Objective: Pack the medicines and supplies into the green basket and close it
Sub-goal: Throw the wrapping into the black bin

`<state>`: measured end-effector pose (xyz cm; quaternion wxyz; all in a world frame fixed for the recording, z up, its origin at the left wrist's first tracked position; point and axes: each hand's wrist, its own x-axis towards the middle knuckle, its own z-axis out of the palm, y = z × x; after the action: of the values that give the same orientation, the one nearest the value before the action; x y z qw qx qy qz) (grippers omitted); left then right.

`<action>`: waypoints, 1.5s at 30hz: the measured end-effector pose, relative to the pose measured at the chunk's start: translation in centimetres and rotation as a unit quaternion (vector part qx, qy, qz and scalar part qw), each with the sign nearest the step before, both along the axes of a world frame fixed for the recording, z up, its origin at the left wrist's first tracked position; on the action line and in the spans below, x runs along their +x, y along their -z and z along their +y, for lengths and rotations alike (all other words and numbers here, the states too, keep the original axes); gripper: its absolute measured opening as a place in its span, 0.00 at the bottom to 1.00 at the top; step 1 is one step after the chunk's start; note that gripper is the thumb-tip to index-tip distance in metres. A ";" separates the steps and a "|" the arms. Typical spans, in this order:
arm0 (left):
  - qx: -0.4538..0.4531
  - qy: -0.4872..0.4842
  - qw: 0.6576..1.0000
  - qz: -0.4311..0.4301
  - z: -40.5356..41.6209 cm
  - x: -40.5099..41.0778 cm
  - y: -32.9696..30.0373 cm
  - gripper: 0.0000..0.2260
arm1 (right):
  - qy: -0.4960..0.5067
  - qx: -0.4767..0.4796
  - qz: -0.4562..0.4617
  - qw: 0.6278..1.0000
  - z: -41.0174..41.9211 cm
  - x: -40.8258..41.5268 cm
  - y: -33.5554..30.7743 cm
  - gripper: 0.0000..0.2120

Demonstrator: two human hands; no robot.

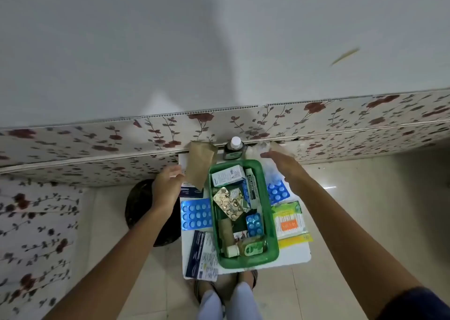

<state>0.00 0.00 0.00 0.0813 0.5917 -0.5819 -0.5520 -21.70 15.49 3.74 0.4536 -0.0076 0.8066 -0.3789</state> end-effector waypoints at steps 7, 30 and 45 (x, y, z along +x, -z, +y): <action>-0.073 0.088 0.993 -0.028 -1.0 -3.2 3.1 0.26 | 0.028 -0.014 0.062 0.998 -0.5 -2.0 3.9 0.09; 0.067 -0.272 0.956 0.092 -0.7 13.1 -1.0 0.08 | -0.242 -0.220 -0.093 0.940 -8.9 19.9 -3.7 0.11; 0.225 -0.224 0.945 0.077 -2.9 23.1 7.6 0.07 | -0.437 0.064 0.027 0.897 -17.7 30.5 13.2 0.21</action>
<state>23.05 -2.92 -7.56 0.1124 0.6653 -0.2870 -0.6800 8.82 -2.23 -9.46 0.5509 -0.3404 0.7566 -0.0899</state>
